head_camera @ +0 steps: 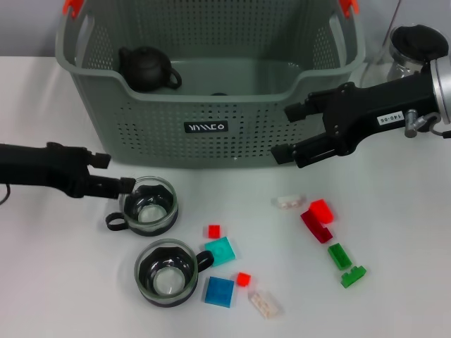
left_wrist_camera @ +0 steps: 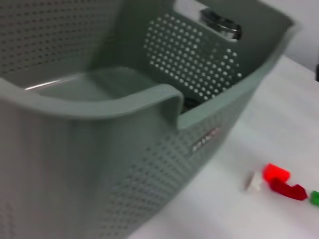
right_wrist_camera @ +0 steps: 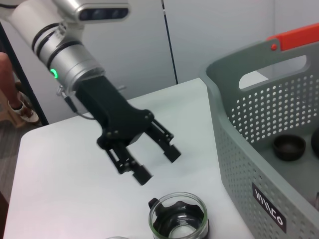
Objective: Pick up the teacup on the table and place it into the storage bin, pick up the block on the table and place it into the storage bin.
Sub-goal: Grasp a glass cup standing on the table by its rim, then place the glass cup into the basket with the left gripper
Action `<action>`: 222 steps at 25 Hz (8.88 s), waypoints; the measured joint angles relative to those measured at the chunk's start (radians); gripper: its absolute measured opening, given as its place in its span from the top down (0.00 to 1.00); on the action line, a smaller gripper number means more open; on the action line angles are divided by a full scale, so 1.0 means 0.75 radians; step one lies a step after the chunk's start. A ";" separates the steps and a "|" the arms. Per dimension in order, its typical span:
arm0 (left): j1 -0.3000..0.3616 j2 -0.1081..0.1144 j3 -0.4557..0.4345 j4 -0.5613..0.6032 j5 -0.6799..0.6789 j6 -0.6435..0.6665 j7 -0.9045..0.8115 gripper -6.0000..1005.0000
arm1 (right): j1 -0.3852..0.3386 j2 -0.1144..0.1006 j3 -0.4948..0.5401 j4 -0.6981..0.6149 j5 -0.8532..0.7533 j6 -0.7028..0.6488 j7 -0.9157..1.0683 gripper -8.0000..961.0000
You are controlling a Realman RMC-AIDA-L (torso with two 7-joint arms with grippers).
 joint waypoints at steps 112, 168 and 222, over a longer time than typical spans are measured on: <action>-0.269 -0.021 0.524 -0.210 0.510 -0.363 -0.887 0.20 | 0.016 -0.023 0.006 0.035 -0.028 0.030 -0.030 0.01; -0.271 0.036 0.396 -0.055 0.340 -0.061 -0.806 0.94 | 0.013 -0.023 0.013 0.035 -0.023 0.027 -0.033 0.01; -0.816 0.097 0.525 -0.574 0.454 -1.057 -0.793 0.95 | -0.058 -0.064 0.019 0.154 -0.037 -0.109 -0.065 0.02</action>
